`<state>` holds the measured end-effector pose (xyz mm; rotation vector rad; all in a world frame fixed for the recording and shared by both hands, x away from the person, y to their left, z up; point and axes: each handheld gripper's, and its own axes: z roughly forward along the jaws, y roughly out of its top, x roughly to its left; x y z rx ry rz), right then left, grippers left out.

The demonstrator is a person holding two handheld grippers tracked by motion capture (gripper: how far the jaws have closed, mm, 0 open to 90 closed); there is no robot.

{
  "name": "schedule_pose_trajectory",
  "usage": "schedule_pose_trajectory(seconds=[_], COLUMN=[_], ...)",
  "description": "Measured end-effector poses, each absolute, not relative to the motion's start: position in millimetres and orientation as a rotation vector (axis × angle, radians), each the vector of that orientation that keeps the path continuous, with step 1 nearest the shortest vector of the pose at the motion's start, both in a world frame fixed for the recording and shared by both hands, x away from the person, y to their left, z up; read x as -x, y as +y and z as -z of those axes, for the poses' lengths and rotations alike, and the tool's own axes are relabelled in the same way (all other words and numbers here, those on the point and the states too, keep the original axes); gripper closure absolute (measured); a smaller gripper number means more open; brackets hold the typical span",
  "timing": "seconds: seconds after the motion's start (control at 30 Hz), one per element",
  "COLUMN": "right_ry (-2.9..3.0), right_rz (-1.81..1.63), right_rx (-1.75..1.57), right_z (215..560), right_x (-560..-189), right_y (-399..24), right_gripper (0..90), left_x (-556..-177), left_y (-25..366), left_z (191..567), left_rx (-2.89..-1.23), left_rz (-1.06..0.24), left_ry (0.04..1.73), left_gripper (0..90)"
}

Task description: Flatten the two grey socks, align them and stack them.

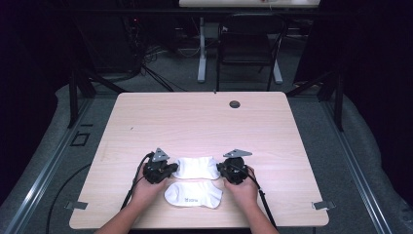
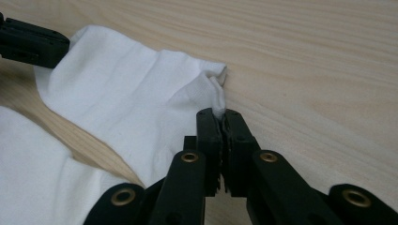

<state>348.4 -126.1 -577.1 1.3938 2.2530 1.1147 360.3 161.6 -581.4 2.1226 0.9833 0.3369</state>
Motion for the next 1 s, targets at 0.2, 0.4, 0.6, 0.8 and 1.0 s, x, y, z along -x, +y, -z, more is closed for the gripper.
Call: schedule_pose_trajectory(seconds=[0.2,0.4,0.6,0.8,1.0], right_ry=[2.229,2.212,2.212,2.22,2.243], right_rz=[-1.156,-1.205,-1.249,-1.245,-1.235], right_rx=[-1.392,-1.382,-1.355,-1.363,-1.344], right_z=[570.9,561.0,548.5,546.7,534.7], right_x=[-347.1,-343.8,-338.6,-336.1,-327.9], right_y=[-130.2,-131.5,-130.9,-130.6,-129.2], right_gripper=[87.3,87.3,87.3,87.3,87.3], left_x=[-360.2,-357.8,-356.1,-352.0,-341.5], left_y=[165.2,171.0,175.2,176.8,175.5], left_z=[577.2,567.8,556.0,553.7,541.4], left_rx=[-2.102,-2.064,-2.033,-2.04,-2.066], left_rz=[-0.333,-0.319,-0.315,-0.303,-0.308], left_ry=[0.989,0.983,0.969,0.979,0.95], left_gripper=[87.7,87.8,87.8,87.8,87.8])
